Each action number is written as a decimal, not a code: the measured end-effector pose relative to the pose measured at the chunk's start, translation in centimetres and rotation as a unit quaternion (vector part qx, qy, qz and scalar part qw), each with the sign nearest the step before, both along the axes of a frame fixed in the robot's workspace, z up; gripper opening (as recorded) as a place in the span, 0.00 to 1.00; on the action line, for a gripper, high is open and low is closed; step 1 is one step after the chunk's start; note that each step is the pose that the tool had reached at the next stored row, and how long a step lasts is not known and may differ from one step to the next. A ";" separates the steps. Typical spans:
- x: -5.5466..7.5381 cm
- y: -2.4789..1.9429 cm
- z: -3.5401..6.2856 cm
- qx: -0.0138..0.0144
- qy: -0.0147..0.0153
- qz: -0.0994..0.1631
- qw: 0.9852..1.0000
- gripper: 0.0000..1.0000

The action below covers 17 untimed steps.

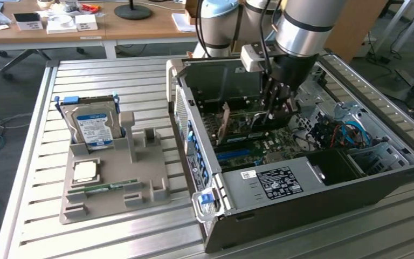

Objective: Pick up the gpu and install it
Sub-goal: 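Insert the gpu into the slot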

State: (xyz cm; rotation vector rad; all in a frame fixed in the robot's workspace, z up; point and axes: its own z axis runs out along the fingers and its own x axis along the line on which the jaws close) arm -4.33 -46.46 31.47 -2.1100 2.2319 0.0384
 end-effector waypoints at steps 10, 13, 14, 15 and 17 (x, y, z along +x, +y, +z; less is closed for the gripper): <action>-0.2 0.00 -1.70 0.000 0.000 0.000 1.000 0.27; -0.2 0.00 -2.18 0.000 0.000 0.000 1.000 0.27; -0.2 -0.01 -2.20 0.000 0.000 0.000 1.000 0.27; -0.3 -0.02 -2.21 0.000 0.000 0.000 1.000 0.27; -0.3 -0.13 -2.22 0.000 0.000 0.000 1.000 0.27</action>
